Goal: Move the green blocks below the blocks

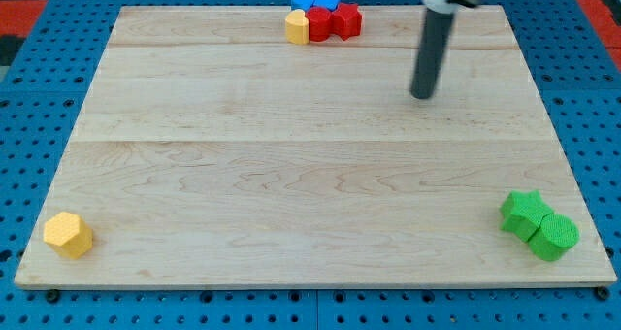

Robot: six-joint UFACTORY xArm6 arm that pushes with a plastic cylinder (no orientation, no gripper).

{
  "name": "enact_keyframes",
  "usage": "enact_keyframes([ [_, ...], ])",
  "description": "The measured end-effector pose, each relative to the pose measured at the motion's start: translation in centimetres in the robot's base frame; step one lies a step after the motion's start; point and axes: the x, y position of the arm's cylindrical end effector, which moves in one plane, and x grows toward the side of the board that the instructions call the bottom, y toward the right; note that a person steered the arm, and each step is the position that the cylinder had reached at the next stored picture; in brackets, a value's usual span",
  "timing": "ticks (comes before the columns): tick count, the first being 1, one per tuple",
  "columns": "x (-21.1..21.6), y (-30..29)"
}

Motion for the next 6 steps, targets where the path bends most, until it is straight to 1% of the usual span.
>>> enact_keyframes([
  [2, 9.3, 11.5],
  [3, 14.4, 14.0],
  [4, 19.5, 13.5],
  [5, 22.6, 11.8],
  [6, 22.6, 10.0],
])
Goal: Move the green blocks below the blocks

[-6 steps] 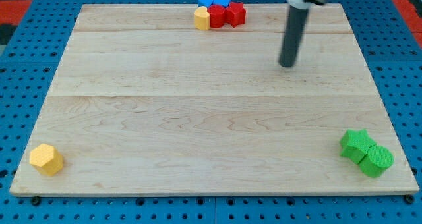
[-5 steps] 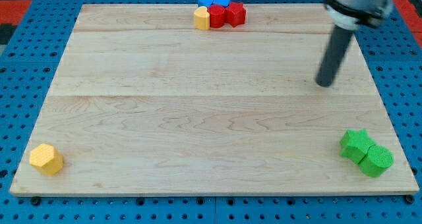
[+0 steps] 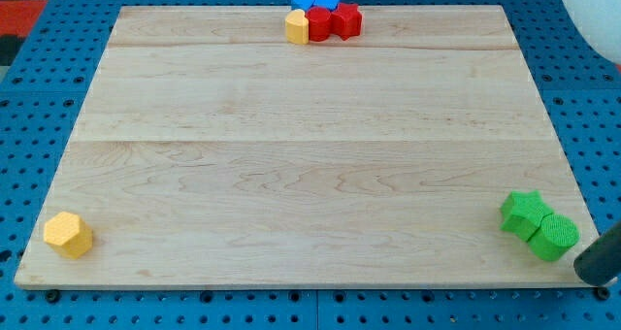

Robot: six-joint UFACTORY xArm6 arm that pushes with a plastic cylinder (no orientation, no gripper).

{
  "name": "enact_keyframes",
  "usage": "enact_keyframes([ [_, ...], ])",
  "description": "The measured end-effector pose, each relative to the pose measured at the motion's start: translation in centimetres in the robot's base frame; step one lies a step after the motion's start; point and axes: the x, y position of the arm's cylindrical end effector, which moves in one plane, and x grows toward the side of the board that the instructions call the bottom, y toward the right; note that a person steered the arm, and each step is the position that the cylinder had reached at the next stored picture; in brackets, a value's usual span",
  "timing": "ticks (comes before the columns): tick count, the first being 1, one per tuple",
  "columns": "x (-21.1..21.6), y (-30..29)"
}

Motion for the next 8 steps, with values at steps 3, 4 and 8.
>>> enact_keyframes([
  [3, -5.6, -1.2],
  [4, -7.2, -2.2],
  [8, -8.5, -10.5],
])
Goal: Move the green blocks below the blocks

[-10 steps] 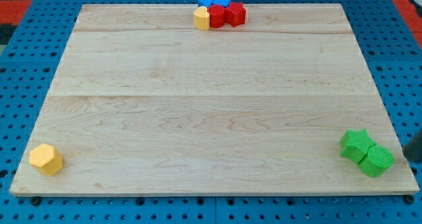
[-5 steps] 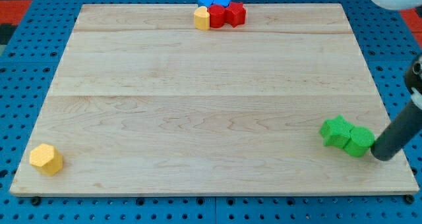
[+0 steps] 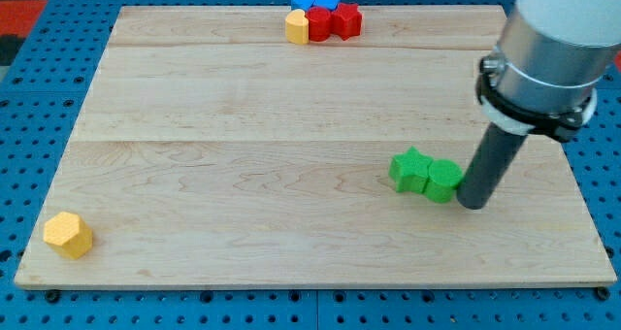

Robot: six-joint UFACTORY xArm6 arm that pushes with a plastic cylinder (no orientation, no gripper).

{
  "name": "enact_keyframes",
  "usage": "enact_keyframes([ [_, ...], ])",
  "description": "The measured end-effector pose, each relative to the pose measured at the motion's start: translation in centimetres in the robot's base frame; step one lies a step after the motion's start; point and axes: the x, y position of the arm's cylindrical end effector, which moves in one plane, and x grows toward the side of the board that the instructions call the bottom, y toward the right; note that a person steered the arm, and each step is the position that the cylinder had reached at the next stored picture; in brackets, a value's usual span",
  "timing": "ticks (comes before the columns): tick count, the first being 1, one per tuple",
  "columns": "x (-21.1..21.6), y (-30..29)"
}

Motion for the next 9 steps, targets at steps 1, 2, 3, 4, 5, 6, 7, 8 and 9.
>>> enact_keyframes([
  [1, 0.0, -2.7],
  [2, -0.2, -5.5],
  [3, -0.2, -7.5],
  [4, 0.9, -6.7],
  [5, 3.2, -4.2],
  [6, 2.4, -2.7],
  [7, 0.8, -1.9],
  [8, -0.6, -2.1],
  [9, -1.5, -3.7],
])
